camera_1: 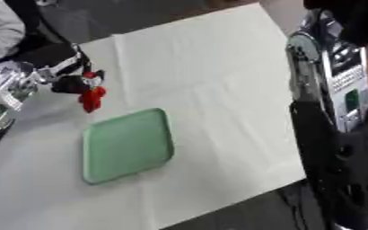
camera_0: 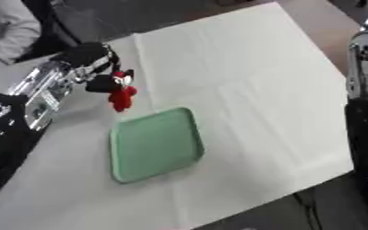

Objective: Pick up objects on the table and place them in the box.

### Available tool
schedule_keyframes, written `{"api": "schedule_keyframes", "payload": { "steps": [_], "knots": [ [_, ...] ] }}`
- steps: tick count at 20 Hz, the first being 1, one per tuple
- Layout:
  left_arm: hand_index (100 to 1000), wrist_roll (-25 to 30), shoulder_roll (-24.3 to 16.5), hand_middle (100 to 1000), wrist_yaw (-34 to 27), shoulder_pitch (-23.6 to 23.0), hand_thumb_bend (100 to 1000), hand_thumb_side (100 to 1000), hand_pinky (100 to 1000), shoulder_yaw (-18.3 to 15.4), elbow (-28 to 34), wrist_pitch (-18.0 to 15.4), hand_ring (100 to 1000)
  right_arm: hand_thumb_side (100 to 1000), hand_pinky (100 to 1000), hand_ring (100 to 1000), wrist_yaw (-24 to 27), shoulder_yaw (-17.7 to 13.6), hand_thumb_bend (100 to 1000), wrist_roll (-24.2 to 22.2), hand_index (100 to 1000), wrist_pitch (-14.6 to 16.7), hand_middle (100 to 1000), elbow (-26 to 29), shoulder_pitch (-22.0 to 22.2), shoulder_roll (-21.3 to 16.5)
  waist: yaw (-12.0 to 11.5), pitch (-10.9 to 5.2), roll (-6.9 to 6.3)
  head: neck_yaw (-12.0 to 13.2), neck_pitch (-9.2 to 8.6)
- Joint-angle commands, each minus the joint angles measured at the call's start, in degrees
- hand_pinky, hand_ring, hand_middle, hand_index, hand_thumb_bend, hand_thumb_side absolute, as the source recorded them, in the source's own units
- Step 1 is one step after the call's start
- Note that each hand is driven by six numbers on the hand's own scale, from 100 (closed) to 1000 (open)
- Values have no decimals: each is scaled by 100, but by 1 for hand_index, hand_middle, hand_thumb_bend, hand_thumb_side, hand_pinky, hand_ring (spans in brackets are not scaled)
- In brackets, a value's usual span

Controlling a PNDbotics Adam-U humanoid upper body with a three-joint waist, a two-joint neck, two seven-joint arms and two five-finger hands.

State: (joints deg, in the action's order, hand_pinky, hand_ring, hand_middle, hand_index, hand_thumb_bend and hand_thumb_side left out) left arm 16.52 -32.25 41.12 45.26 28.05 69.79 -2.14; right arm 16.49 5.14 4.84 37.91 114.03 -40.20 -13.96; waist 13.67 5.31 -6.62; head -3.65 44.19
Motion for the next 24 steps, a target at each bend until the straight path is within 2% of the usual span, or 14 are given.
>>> {"api": "schedule_keyframes", "payload": {
  "steps": [1, 5, 10, 19, 24],
  "knots": [
    [383, 145, -393, 126, -219, -3, 100, 689, 100, 220, 570, -17, 100, 359, 226, 382, 4, -4, 118, -9, 488, -7, 431, 56, -67, -82, 12, -101, 19, -44, -7],
    [383, 250, -680, 126, -499, -199, 100, 689, 100, 493, 1229, -50, 100, 360, 225, 383, 5, -7, 118, -4, 489, -1, 432, 56, -79, -89, 34, -108, 8, -56, -7],
    [388, 245, -865, 128, -726, -371, 100, 698, 100, 636, 1802, -20, 100, 361, 225, 383, -1, -11, 117, 10, 489, 2, 433, 56, -80, -89, 37, -116, 7, -74, -7],
    [394, 393, -1039, 146, -765, -534, 100, 708, 100, 795, 1977, -86, 100, 360, 225, 384, -13, -7, 118, 16, 489, 2, 433, 56, -84, -89, 39, -114, 0, -79, -7],
    [396, 24, -1160, 141, -728, -719, 100, 710, 100, 865, 2058, -252, 100, 360, 225, 383, -5, -5, 114, 20, 489, 4, 433, 56, -94, -97, 39, -105, 0, -93, -7]
  ]
}}
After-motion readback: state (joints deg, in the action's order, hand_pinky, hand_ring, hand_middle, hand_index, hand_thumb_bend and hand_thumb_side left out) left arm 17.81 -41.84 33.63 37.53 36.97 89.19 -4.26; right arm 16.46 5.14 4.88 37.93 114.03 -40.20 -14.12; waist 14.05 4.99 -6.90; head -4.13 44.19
